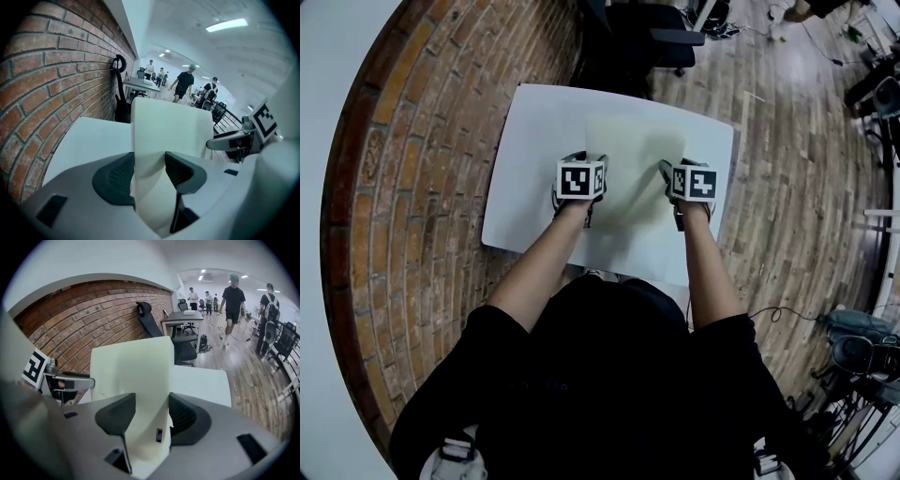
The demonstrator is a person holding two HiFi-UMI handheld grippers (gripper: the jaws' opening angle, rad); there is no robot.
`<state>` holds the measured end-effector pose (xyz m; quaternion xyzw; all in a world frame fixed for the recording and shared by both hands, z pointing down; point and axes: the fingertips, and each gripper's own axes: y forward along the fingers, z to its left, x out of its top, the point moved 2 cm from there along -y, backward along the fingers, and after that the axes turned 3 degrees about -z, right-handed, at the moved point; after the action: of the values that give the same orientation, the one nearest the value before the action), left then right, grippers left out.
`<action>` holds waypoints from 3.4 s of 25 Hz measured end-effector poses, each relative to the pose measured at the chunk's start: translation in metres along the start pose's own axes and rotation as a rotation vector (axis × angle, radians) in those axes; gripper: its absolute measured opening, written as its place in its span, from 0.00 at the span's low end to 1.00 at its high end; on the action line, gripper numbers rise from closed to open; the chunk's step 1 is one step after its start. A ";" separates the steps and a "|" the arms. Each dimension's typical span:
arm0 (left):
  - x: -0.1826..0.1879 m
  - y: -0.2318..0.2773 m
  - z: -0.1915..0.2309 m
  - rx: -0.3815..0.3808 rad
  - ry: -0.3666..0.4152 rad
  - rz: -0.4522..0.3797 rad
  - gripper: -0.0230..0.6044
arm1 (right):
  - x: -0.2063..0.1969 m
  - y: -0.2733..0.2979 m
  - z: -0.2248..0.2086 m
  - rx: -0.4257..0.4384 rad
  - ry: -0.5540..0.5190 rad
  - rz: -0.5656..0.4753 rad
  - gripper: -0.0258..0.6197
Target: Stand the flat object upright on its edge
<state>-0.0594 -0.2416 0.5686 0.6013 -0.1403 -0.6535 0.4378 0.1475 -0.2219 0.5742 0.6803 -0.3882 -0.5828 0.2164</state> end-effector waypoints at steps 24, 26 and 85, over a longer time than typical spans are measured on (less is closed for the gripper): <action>0.056 -0.053 -0.003 -0.032 0.199 -0.452 0.38 | 0.046 -0.046 0.027 0.005 -0.143 -0.463 0.39; 0.059 -0.058 -0.003 -0.032 0.219 -0.507 0.38 | 0.048 -0.051 0.030 0.004 -0.165 -0.504 0.39; 0.009 -0.039 0.012 -0.141 0.365 -0.632 0.38 | -0.014 -0.042 0.038 -0.033 -0.321 -0.629 0.40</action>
<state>-0.0855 -0.2297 0.5381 0.6900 0.1783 -0.6463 0.2726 0.1222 -0.1793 0.5432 0.6626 -0.1795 -0.7267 -0.0265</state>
